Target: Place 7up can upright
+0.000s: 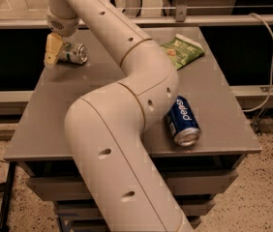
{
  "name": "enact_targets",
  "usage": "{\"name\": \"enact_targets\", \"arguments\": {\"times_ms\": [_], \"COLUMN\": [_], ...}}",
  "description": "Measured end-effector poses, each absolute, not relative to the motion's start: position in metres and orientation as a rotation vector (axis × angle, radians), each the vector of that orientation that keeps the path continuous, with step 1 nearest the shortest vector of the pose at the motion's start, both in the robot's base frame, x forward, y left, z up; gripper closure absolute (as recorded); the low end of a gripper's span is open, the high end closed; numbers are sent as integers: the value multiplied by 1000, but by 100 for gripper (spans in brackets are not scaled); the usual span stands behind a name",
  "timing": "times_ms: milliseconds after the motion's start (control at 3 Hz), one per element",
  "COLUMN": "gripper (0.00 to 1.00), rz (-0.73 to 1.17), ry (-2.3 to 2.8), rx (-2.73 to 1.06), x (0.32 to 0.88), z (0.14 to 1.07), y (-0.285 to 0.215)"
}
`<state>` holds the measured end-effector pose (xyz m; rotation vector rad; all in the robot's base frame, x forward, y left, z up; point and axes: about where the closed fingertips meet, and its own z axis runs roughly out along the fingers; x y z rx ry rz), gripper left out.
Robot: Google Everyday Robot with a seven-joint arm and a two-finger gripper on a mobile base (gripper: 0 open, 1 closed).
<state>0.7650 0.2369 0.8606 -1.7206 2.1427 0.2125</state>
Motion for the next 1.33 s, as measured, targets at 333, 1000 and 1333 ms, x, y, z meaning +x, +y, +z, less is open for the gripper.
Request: {"name": "enact_targets", "arguments": {"times_ms": [333,1000,1333], "gripper": [0,41,65], "rz": [212,210,206], "ry": [2125,2110,2112], "rx": [-1747,-1770,-1770], "x": [765,766,766], "z": [855,847,846], "y": [250,259,258]}}
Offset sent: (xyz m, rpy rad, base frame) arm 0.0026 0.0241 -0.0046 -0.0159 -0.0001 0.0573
